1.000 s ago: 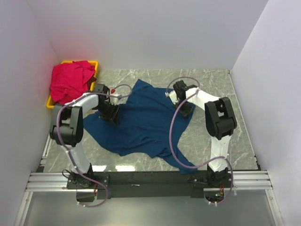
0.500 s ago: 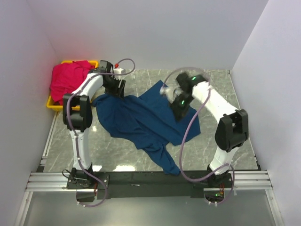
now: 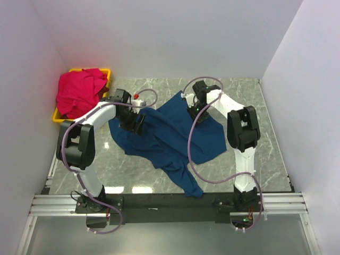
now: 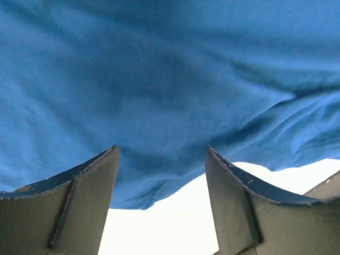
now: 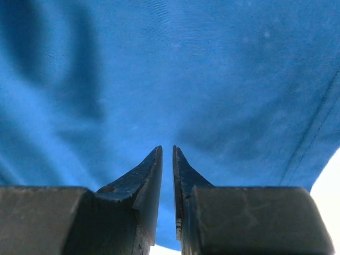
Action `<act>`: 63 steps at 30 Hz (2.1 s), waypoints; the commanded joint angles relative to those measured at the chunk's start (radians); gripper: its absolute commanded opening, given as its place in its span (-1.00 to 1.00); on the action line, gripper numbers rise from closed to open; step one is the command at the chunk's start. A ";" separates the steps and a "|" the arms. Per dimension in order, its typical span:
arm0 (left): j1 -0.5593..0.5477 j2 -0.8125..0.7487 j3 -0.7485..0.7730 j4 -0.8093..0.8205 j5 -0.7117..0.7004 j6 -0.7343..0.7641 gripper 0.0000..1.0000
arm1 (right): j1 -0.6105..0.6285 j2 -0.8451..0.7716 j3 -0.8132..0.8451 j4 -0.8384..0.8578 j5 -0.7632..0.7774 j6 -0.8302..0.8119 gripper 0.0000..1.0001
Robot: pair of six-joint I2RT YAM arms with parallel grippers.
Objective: Fold and stack the t-shirts
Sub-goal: Flatten the tshirt out
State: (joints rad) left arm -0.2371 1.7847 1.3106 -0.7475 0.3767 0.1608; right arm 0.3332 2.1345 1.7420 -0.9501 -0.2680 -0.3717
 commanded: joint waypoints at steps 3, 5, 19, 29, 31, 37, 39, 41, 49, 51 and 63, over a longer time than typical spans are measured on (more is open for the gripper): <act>-0.005 -0.010 -0.051 0.051 -0.007 -0.017 0.46 | -0.002 -0.010 -0.093 0.112 0.173 -0.018 -0.59; -0.007 -0.001 -0.059 0.053 -0.022 -0.017 0.47 | -0.017 0.002 -0.139 0.126 0.242 -0.029 -0.60; -0.007 0.064 0.018 0.016 -0.088 0.002 0.51 | -0.330 -0.129 -0.260 -0.093 0.307 -0.188 -0.60; -0.048 0.137 0.119 0.008 -0.027 0.002 0.40 | -0.278 -0.153 -0.048 -0.119 0.076 -0.102 -0.60; -0.067 0.142 0.140 0.010 -0.033 -0.004 0.35 | -0.249 -0.133 -0.073 -0.083 0.090 -0.092 -0.64; -0.123 0.226 0.157 -0.018 -0.041 0.016 -0.05 | -0.214 -0.074 -0.110 -0.024 0.134 -0.073 -0.72; -0.119 0.255 0.156 -0.045 -0.050 0.040 -0.25 | -0.209 -0.056 -0.131 -0.015 0.171 -0.078 -0.72; -0.110 0.257 0.107 -0.055 -0.074 0.058 -0.35 | -0.209 -0.053 -0.151 0.004 0.196 -0.085 -0.73; -0.005 0.125 -0.138 -0.125 -0.169 0.206 -0.70 | -0.172 -0.096 -0.317 -0.006 0.245 -0.131 -0.73; 0.037 0.099 -0.169 -0.166 -0.208 0.250 -0.76 | -0.129 -0.139 -0.406 -0.004 0.259 -0.156 -0.73; 0.157 -0.079 -0.021 -0.314 -0.038 0.379 -0.02 | -0.181 -0.250 -0.156 -0.444 -0.212 -0.296 -0.55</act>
State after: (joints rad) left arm -0.0807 1.7794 1.1534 -1.0142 0.2459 0.4961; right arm 0.2317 1.9087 1.3766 -1.2449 -0.2939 -0.6254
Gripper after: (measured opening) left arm 0.458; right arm 0.202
